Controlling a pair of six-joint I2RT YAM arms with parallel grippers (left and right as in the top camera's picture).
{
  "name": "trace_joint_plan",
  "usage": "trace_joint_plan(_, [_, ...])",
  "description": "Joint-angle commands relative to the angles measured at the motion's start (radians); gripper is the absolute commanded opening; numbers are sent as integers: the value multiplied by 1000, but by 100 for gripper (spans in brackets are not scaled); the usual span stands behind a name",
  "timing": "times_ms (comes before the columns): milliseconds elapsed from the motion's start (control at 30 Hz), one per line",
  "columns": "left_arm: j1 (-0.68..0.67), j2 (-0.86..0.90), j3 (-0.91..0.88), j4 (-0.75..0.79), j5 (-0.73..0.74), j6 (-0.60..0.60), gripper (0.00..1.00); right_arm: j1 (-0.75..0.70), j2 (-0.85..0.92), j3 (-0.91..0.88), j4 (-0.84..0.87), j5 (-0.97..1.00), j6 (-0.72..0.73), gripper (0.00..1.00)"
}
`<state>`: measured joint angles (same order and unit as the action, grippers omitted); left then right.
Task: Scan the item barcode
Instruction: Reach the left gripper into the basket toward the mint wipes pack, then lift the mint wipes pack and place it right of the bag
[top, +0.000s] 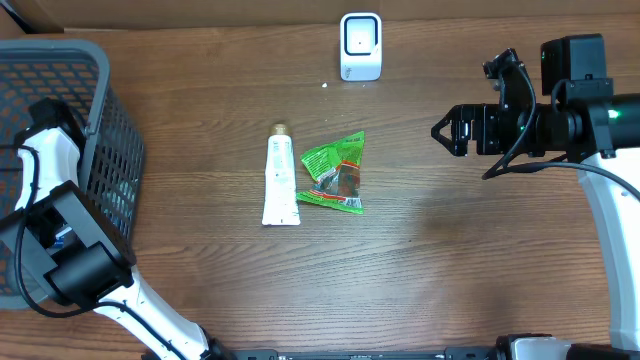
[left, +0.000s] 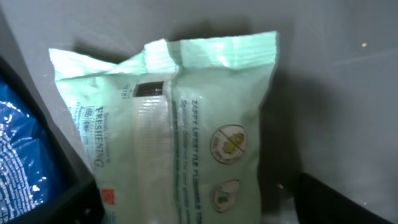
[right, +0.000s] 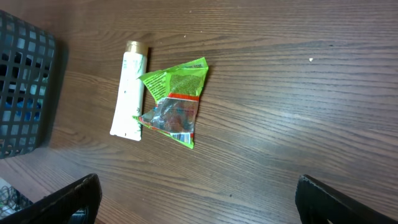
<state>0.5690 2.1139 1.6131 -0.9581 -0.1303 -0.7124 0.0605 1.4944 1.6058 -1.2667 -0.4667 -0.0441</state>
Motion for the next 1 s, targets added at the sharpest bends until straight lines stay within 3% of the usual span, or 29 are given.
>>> trace_joint_plan(0, [-7,57,-16,-9,-7,9,68,4,-6,23,4,-6,4,100])
trace_joint_plan(100, [-6,47,-14,-15,-7,46,56,4,-6,23,5,-6,4,100])
trace_joint_plan(133, [-6,40,-11,-21,-7,58,44,4,-6,23,5,-6,3,100])
trace_joint_plan(300, [-6,-22,11,-45,-7,100,39,4,-6,23,15,-6,4,100])
trace_joint_plan(433, [-6,-130,60,-84,-12,140,27,4,-6,23,16,-6,3,100])
trace_joint_plan(767, [-7,-557,119,-119,-9,247,25,4,-6,23,16,-6,3,100])
trace_joint_plan(900, [-33,-722,119,-115,202,354,23,4,-6,23,17,-6,3,100])
trace_joint_plan(967, [-114,-768,119,-116,271,381,23,4,-6,23,18,-6,3,100])
